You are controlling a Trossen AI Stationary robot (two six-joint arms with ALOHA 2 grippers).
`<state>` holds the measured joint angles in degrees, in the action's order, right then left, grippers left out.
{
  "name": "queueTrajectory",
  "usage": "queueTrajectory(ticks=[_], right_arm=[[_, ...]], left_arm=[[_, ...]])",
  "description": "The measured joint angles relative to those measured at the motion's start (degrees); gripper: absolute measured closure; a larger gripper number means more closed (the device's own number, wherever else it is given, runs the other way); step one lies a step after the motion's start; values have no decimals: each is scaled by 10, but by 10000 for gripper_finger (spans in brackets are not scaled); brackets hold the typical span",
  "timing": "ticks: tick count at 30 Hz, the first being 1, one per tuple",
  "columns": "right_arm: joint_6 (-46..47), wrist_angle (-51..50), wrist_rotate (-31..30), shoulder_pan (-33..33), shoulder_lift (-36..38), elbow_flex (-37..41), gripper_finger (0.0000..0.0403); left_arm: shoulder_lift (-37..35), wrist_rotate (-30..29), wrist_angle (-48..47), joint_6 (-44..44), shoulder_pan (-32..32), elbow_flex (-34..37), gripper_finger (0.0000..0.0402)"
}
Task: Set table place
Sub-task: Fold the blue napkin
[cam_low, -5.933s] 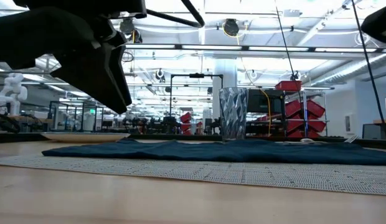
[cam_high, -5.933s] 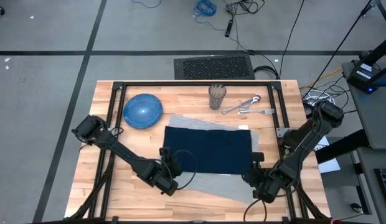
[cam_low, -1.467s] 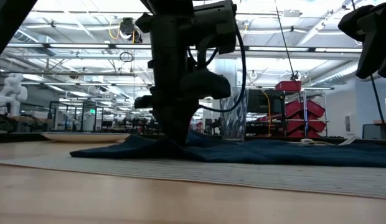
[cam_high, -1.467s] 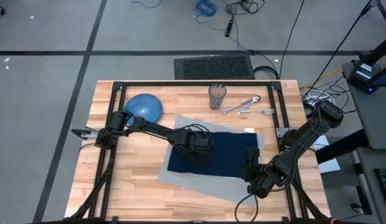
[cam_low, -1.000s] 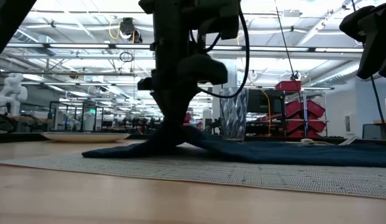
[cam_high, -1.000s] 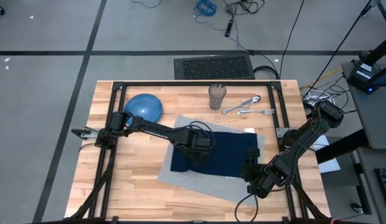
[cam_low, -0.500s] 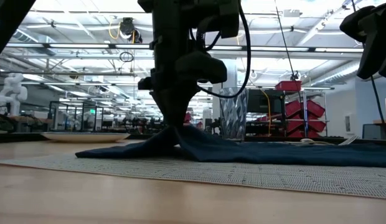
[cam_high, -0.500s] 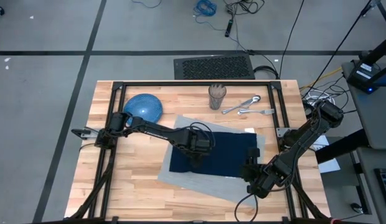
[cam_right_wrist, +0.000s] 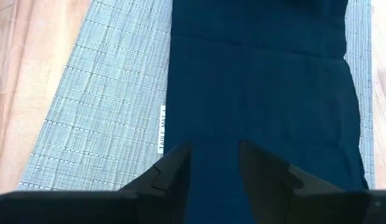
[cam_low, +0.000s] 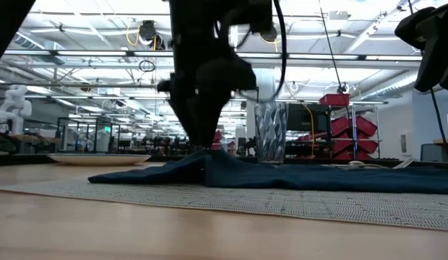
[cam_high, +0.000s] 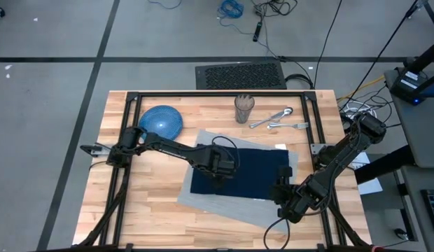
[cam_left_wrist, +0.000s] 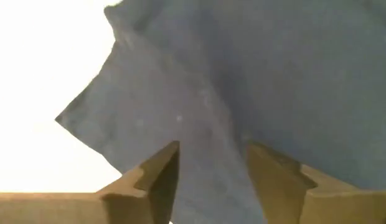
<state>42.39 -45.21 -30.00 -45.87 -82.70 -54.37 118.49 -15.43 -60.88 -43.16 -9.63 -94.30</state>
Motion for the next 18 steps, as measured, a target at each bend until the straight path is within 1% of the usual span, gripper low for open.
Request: queueTrajectory(ticks=[3,6,9,12,14,16,18], right_arm=[[0,0,0,0,0,0,282],[0,0,0,0,0,0,282],[0,-4,0,0,0,0,282],[-14,-4,-3,0,0,0,282],[-21,-4,-2,0,0,0,282],[-24,0,-3,0,0,0,282],[-24,1,-2,0,0,0,282]], left_arm=[[-26,-30,-20,-12,-8,0,215],[-58,-58,-50,-30,-24,0,213],[-93,-71,-66,-63,-48,14,213],[-116,-73,-73,-107,-77,44,213],[-124,-64,-69,-138,-94,69,213],[-130,-30,-66,-170,-111,100,213],[-131,13,-32,-196,-126,135,213]])
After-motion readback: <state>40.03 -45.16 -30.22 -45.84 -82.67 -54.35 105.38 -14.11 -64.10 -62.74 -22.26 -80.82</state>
